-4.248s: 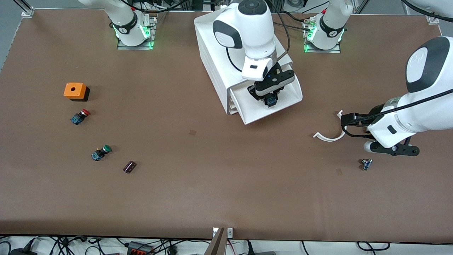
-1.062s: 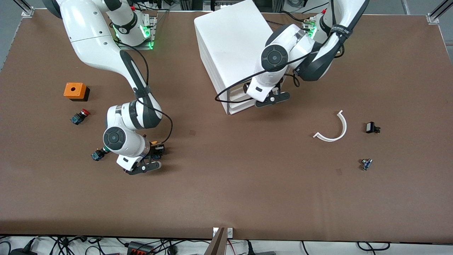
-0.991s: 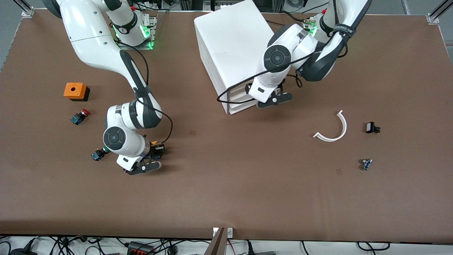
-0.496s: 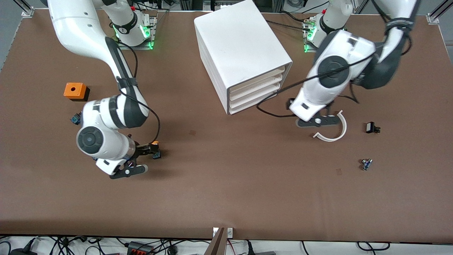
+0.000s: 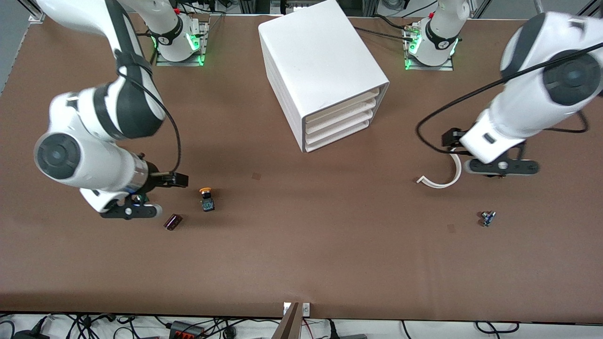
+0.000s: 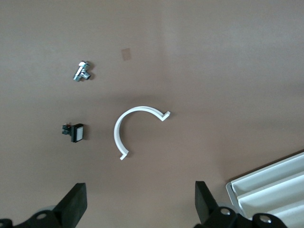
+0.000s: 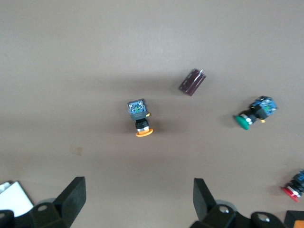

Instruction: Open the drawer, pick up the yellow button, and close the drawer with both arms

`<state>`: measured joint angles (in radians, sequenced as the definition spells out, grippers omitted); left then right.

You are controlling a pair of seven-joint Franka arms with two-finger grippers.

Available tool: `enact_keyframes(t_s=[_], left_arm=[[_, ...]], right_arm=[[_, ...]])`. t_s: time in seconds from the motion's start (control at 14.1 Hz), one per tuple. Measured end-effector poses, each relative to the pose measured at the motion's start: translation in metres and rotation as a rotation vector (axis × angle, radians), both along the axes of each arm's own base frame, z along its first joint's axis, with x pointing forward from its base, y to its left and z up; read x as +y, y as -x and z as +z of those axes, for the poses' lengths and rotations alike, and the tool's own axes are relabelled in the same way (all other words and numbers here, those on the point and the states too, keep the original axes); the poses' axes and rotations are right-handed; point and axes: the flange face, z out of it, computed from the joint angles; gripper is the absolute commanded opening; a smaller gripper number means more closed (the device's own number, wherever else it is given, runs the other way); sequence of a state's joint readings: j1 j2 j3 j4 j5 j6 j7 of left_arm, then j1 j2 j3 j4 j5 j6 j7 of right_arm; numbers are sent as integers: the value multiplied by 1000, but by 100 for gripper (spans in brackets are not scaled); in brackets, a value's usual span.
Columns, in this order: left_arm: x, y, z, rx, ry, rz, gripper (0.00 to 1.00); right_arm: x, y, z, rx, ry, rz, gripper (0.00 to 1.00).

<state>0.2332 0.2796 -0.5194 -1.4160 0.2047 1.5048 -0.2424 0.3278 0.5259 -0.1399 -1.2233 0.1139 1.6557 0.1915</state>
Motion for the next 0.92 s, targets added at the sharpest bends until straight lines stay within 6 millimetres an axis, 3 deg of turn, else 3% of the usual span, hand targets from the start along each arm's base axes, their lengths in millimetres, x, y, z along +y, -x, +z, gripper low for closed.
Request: enact_keyframes(t_s=[0.28,0.42,0.71,0.92], left_arm=[[48,4,22,8,103,48,100],[69,14,28,-5,119,49,100],[83,35,29,-200,122,60,100],[86,51,18,-183,118,64,100]], right_arm=[[-46,9,72,-92,-10,-63,100],[-64,15,97,-126,-11,-83,100],[-100,21,123,-165,-8,-113,100],[-129,26,141,-191,-12,-146,100]])
